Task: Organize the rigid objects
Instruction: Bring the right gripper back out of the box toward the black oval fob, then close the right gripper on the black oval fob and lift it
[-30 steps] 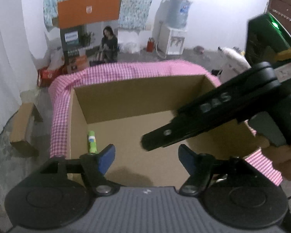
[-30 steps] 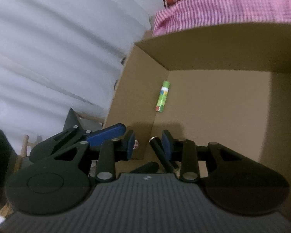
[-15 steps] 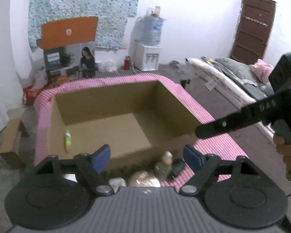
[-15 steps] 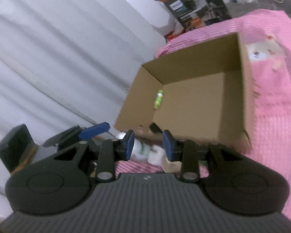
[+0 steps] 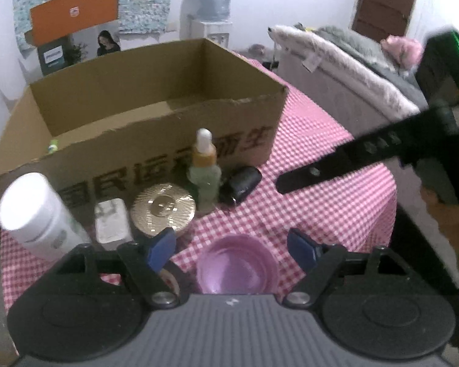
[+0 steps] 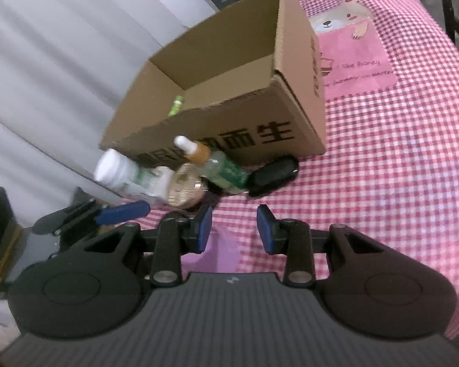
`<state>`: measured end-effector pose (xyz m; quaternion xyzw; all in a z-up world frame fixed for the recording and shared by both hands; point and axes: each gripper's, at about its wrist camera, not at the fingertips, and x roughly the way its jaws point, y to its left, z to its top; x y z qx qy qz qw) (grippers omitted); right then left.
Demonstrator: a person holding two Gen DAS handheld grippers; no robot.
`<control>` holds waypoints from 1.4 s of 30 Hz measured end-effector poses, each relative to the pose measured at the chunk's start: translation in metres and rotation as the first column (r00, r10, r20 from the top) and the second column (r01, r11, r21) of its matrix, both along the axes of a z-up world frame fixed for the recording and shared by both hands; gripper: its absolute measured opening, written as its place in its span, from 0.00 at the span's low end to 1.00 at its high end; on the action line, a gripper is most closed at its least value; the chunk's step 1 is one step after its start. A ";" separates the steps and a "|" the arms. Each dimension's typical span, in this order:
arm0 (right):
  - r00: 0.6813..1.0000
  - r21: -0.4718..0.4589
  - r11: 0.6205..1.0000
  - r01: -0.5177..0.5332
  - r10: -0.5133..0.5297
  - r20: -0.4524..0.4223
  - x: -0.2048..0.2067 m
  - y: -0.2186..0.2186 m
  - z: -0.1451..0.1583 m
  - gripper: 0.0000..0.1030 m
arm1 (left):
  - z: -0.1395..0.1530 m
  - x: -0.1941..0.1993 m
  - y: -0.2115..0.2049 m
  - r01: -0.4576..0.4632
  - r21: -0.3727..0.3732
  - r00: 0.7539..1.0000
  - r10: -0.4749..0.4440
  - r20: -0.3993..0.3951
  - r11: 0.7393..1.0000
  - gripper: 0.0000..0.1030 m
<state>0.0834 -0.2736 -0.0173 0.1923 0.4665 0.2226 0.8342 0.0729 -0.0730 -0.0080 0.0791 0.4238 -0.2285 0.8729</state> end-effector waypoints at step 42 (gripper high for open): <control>0.993 -0.172 0.981 -0.089 0.101 0.060 0.054 0.017 -0.006 0.24 | -0.046 0.031 -0.065 0.092 0.023 0.995 -0.091 -0.044 0.995 0.51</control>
